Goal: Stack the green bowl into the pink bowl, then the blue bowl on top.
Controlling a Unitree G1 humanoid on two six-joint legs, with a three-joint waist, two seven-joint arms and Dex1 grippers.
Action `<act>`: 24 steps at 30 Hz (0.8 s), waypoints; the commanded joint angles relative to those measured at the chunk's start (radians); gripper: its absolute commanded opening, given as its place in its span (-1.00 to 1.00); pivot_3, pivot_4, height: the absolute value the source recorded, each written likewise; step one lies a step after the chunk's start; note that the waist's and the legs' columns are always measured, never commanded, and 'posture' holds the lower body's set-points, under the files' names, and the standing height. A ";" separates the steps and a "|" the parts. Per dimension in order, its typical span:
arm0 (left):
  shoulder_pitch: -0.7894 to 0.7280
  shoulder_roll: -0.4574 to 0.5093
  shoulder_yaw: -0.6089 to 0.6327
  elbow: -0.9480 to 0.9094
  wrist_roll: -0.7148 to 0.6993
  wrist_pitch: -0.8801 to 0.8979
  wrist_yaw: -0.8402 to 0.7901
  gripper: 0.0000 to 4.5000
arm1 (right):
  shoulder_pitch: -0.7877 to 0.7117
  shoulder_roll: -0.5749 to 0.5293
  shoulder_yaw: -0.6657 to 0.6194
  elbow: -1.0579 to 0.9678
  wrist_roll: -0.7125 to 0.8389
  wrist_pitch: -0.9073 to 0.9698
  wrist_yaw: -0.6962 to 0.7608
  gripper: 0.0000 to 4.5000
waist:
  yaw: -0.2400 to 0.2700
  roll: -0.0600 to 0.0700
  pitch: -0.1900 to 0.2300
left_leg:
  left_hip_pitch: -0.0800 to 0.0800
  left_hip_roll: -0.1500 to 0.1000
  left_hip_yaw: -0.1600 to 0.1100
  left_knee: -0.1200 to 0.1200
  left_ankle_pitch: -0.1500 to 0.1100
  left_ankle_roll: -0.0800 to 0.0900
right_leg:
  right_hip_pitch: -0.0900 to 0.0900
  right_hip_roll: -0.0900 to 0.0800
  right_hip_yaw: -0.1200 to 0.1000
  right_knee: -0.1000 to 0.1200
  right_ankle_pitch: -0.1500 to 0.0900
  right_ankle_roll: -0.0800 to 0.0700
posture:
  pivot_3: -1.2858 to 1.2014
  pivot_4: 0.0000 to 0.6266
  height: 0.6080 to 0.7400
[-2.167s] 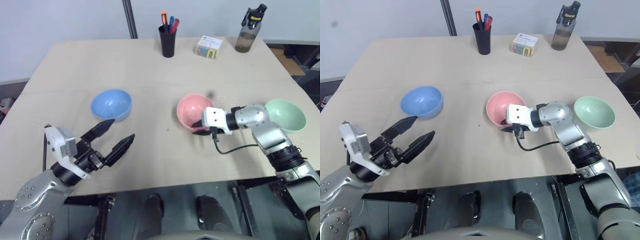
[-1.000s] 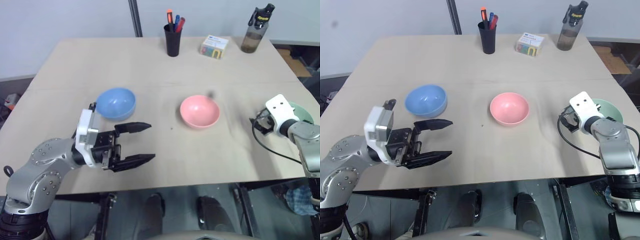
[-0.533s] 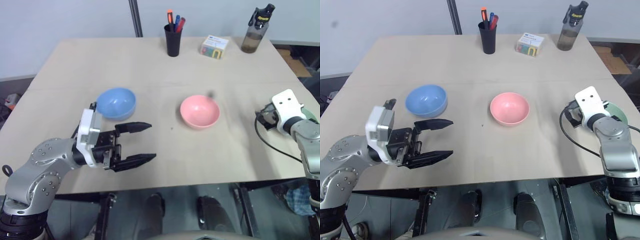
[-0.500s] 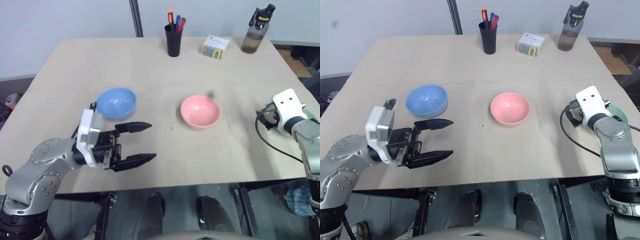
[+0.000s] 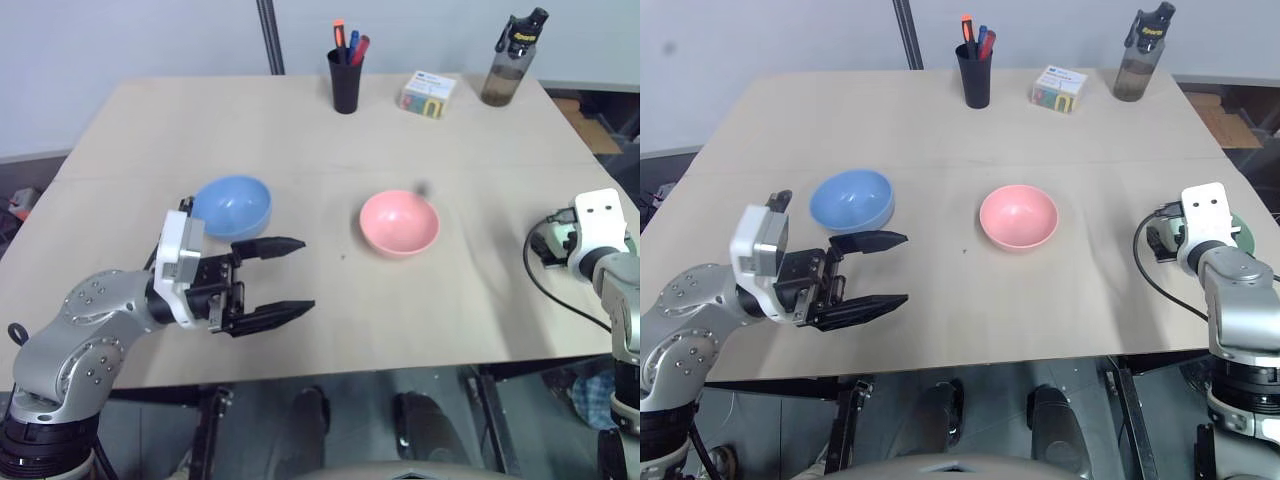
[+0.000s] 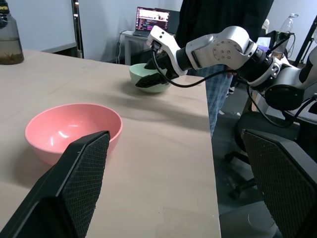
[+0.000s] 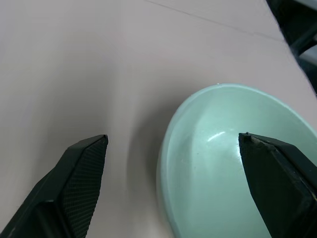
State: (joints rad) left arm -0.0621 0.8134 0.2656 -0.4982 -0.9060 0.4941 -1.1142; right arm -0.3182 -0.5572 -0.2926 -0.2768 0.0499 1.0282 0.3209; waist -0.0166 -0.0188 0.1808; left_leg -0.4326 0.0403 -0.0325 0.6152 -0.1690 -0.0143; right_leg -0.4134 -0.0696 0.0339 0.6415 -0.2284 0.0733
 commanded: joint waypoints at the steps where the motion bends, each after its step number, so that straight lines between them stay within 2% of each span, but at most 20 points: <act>1: 0.018 -0.001 0.031 -0.031 -0.013 -0.005 0.009 1.00 | -0.019 -0.004 -0.039 0.003 0.033 0.008 0.001 0.21 | 0.000 0.000 0.000 | 0.000 0.000 0.000 0.000 0.000 0.000 | 0.000 0.000 0.000 0.000 0.000 0.000 | 0.03 -0.52 1.00; 7: 0.040 -0.003 0.040 -0.040 -0.015 -0.013 0.016 1.00 | -0.030 -0.020 -0.020 0.041 0.056 -0.011 -0.001 -0.97 | 0.000 0.000 0.000 | 0.000 0.000 0.000 0.000 0.000 0.000 | 0.000 0.000 0.000 0.000 0.000 0.000 | 0.03 -0.52 1.00; 12: 0.061 -0.016 0.055 -0.043 -0.006 -0.020 0.046 1.00 | -0.029 -0.071 0.041 0.039 0.055 -0.165 0.063 -0.99 | 0.000 0.000 0.000 | 0.000 0.000 0.000 0.000 0.000 0.000 | 0.000 0.000 0.000 0.000 0.000 0.000 | 0.03 -0.52 1.00; 15: 0.082 -0.032 0.062 -0.044 0.014 -0.026 0.083 1.00 | -0.065 -0.054 0.060 -0.052 0.177 -0.243 0.196 -0.99 | -0.006 0.001 0.000 | 0.000 0.000 0.000 0.000 0.000 0.000 | 0.000 0.000 0.001 0.000 0.000 0.000 | 0.03 -0.52 1.00; 18: 0.106 -0.051 0.066 -0.044 0.048 -0.032 0.135 1.00 | -0.116 -0.012 0.100 -0.183 0.337 -0.228 0.311 -0.99 | -0.009 0.001 0.001 | 0.000 0.001 0.000 0.000 0.000 0.000 | 0.000 0.001 0.001 0.000 0.000 0.000 | 0.03 -0.52 1.00; 21: 0.127 -0.062 0.069 -0.048 0.079 -0.016 0.203 1.00 | -0.160 0.010 0.181 -0.244 0.406 -0.211 0.368 -0.99 | -0.018 0.001 0.001 | 0.000 0.001 0.000 0.000 0.000 0.000 | 0.000 0.001 0.001 0.000 0.000 0.000 | 0.03 -0.52 1.00; 24: 0.143 -0.083 0.075 -0.059 0.101 0.008 0.301 1.00 | -0.207 0.050 0.263 -0.222 0.446 -0.217 0.400 -0.99 | -0.014 0.000 0.000 | 0.000 0.001 -0.001 0.000 0.000 0.000 | 0.000 0.001 0.000 0.000 0.000 0.000 | 0.03 -0.52 1.00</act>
State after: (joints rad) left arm 0.0763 0.7429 0.3144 -0.5155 -0.8238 0.4973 -0.8773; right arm -0.4963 -0.5224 -0.0664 -0.4975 0.4635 0.8235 0.6965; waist -0.0303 -0.0191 0.1808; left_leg -0.4324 0.0412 -0.0334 0.6150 -0.1691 -0.0142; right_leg -0.4129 -0.0686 0.0342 0.6416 -0.2284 0.0734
